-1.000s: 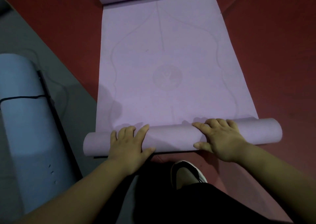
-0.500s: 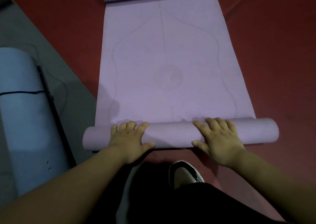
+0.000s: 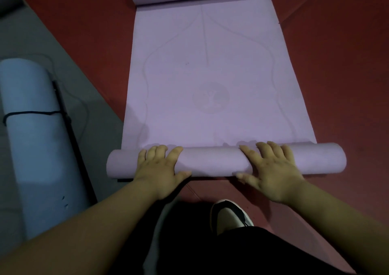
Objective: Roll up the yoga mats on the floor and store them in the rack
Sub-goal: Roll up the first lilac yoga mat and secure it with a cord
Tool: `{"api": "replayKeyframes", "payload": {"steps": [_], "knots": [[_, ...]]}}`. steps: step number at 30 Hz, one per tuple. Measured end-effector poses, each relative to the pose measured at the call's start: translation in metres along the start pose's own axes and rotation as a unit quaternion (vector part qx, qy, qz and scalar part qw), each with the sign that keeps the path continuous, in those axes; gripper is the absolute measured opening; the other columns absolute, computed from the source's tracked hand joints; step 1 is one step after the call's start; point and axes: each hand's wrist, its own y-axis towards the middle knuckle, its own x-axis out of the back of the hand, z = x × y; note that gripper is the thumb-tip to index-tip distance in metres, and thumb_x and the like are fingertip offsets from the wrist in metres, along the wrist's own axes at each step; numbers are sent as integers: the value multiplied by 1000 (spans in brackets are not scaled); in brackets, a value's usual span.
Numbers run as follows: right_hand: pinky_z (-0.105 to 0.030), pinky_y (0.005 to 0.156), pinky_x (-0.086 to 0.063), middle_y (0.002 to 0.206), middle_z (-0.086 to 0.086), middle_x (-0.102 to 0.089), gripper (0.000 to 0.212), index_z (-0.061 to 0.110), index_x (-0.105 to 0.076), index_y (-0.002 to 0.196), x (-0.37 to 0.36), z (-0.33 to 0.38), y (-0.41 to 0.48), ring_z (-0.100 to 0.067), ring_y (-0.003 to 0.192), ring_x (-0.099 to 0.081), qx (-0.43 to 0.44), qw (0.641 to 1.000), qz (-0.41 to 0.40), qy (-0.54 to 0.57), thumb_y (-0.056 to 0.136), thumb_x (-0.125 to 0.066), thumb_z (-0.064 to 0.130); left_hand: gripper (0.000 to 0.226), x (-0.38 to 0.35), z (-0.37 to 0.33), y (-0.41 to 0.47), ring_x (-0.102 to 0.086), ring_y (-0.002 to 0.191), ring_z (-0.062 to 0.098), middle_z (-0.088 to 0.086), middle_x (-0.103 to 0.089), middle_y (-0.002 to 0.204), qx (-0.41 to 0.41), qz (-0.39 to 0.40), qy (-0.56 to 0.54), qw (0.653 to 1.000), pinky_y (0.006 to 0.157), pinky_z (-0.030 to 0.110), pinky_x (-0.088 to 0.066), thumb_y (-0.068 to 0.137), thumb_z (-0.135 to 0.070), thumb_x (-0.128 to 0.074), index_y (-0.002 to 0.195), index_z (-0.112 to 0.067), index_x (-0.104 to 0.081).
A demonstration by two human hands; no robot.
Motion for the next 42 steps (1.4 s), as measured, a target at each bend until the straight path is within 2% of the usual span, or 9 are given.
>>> {"api": "replayKeyframes", "payload": {"steps": [3,7,13,18,22,28,34,39,42], "knots": [[-64,110,-29,139,-19,-55,86,32,-44,152,-15,5,-4,-47,129,-47,-4,999,-34,-4,86,-32,85,105,8,-1,1,-16,150,28,5,-24,161,8,35,7,999,122,51,-4,65,-88,2,159,-42,-8],[-61,108,-34,134,-13,-59,85,35,-47,150,-7,0,9,-40,121,-52,-8,1000,-24,-6,84,-26,86,104,14,-4,5,-16,150,28,5,-24,160,14,37,-6,999,122,52,-6,66,-88,-1,159,-43,-6],[-51,118,-22,149,1,-43,100,47,-20,156,10,-7,25,-27,137,-38,-10,999,41,-6,68,-3,93,96,-24,-4,-15,-14,149,34,9,-30,160,-11,-90,-11,996,119,65,-7,78,-89,-30,157,-38,-16],[-55,117,-24,152,-5,-41,97,46,-24,157,15,-6,30,-32,139,-37,-15,1000,6,-3,73,-8,92,105,2,-2,9,-14,149,31,4,-23,161,12,-35,-7,999,121,59,-2,69,-94,-13,159,-41,-10],[-64,110,-28,139,-17,-53,85,34,-42,153,-7,4,20,-44,127,-46,8,996,-87,-14,85,-30,85,87,18,3,24,-17,149,28,3,-24,161,11,12,7,1000,121,56,-7,84,-89,-24,158,-45,-8],[-59,112,-28,135,-6,-56,84,39,-41,151,7,-2,38,-36,123,-49,-6,999,-48,7,84,-18,85,84,31,3,35,-20,149,27,3,-27,161,16,20,-23,999,122,56,-7,86,-85,-30,158,-46,-11],[-52,117,-23,146,1,-46,93,48,-25,153,22,-7,51,-29,133,-42,-7,1000,2,10,73,-2,89,97,-7,8,10,-17,150,36,9,-26,164,-18,-106,-18,994,120,63,-8,77,-90,-27,160,-41,-17],[-52,115,-27,149,0,-45,95,47,-27,154,30,-9,64,-30,136,-41,-10,1000,4,27,72,-3,89,106,17,12,35,-14,150,31,5,-22,164,6,-41,-3,999,120,58,-5,66,-95,-13,159,-44,-8],[-61,115,-25,146,-8,-49,88,39,-36,154,20,-4,55,-35,134,-44,-13,996,-74,41,80,-25,86,106,31,16,48,-15,150,27,3,-21,164,1,10,-1,1000,121,54,-7,65,-96,-21,157,-48,-3]]}}
